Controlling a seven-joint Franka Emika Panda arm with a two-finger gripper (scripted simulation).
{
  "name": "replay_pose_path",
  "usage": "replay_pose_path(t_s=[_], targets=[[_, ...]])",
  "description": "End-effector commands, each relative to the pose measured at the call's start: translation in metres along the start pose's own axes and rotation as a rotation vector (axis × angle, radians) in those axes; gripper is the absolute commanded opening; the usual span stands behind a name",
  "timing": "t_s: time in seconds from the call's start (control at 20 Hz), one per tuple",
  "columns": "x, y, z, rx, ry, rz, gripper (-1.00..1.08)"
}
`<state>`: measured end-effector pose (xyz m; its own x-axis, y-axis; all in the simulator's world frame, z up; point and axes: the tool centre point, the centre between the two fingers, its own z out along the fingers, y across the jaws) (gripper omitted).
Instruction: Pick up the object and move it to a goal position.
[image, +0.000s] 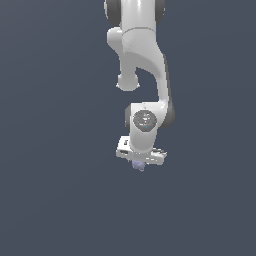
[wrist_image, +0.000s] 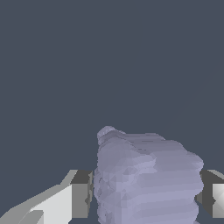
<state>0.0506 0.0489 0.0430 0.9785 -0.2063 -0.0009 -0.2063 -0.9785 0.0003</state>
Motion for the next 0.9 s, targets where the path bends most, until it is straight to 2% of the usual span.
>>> replay_pose_path(t_s=[0.0, 0.4, 0.85], targets=[[-0.002, 0.000, -0.005, 0.000, 0.001, 0.000, -1.00], [-0.019, -0.001, -0.037, 0.000, 0.001, 0.000, -1.00], [-0.053, -0.003, -0.104, 0.000, 0.001, 0.000, -1.00]])
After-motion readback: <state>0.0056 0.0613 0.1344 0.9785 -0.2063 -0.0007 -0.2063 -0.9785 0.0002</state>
